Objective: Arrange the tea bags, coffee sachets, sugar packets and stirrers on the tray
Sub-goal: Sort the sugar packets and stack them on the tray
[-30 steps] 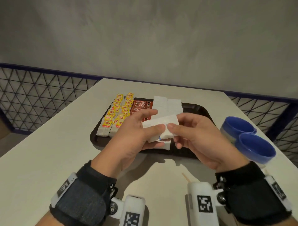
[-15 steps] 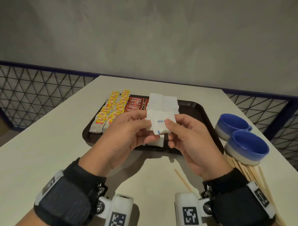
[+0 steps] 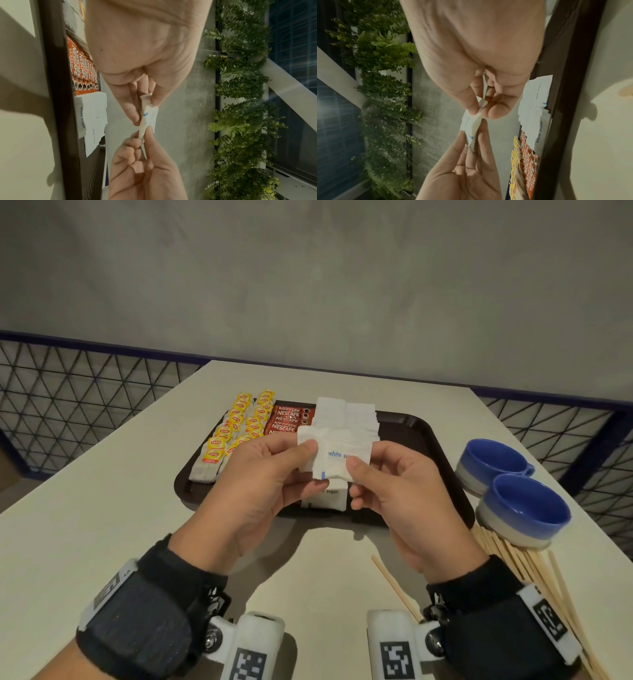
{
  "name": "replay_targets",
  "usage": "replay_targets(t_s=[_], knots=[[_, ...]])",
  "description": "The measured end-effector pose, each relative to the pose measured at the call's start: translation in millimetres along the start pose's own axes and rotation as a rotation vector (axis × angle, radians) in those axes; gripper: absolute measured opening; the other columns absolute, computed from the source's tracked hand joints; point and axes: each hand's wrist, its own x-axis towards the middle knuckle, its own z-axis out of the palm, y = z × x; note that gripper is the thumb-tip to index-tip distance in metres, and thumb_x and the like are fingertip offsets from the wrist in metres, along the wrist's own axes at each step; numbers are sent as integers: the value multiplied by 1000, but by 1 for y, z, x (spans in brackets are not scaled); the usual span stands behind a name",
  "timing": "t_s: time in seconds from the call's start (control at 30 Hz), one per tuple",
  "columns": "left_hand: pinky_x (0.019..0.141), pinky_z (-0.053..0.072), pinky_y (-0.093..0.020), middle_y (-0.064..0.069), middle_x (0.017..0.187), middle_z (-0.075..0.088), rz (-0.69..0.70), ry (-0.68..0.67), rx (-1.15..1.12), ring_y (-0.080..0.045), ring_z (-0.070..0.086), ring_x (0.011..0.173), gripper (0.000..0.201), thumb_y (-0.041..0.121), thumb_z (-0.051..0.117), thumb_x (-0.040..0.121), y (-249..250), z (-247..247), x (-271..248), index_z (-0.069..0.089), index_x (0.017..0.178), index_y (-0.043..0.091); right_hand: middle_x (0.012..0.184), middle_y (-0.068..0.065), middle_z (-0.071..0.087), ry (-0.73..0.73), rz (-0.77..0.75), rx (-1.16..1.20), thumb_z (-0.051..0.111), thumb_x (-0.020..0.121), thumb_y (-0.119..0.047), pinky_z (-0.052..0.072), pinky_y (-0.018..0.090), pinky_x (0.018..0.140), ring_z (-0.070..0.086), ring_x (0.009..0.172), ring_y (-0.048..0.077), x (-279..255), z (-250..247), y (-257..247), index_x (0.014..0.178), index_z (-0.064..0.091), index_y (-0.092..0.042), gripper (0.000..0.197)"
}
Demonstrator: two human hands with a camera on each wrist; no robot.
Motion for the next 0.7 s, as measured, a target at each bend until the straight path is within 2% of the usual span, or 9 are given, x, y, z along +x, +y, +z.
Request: replay_targets(t_s=[0.07,0.2,0.27,0.37,0.43,0.47,0.57,0.63,0.7], knots=[[63,63,-25,-14,97,79,-10,44,-50,-19,75,70,15,8,59,101,2,-2,2,72,108,3,94,23,70,47,-22,66,65,97,-5,57,31,65,59,67,18,1,-3,0,107,73,-7,13],[51,56,-25,-7,82,74,-8,74,-60,-15,67,59,21,6,49,105,7,-7,3,67,117,6,86,11,70,47,106,367,57,98,-2,52,32,67,57,63,15,3,-10,-8,99,69,-5,12],[48,50,-27,-3,73,67,-45,21,-102,-14,57,52,20,6,48,105,10,-8,2,61,120,10,83,12,66,-65,183,456,51,93,2,46,33,65,54,61,17,0,-10,-14,96,64,-4,14],[46,41,-27,-7,74,60,-112,-127,-136,-16,49,52,16,6,55,100,12,-5,-3,56,116,9,84,19,61,-282,204,399,53,83,5,45,33,59,55,61,21,-7,-3,-17,111,62,1,29],[50,44,-29,-18,84,63,-103,-209,13,-21,55,58,34,8,63,91,10,-4,-6,56,123,-1,81,23,61,-344,160,323,61,82,6,47,32,57,59,62,25,-10,3,-14,112,60,8,30],[57,47,-32,-22,89,65,-91,-243,82,-23,58,61,42,11,65,87,9,-4,-7,57,126,-4,81,26,62,-342,134,288,65,83,6,48,31,57,61,64,26,-11,5,-13,111,59,11,28],[86,47,-43,-19,103,68,-88,-227,170,-26,59,79,47,20,69,87,7,-7,-7,61,128,0,90,28,67,-263,77,221,65,88,8,50,30,56,61,66,24,-11,7,-12,110,64,11,23],[83,47,-35,-15,103,68,-87,-201,199,-24,58,85,38,21,67,95,9,-7,-6,64,128,2,85,21,70,-227,64,226,64,89,6,49,30,57,60,66,22,-11,7,-12,110,66,8,21],[82,47,-33,-12,103,69,-89,-206,200,-20,61,89,31,20,57,102,9,-6,-5,69,126,4,79,14,70,-175,55,236,65,90,5,48,30,56,60,65,20,-11,8,-12,109,67,5,20]])
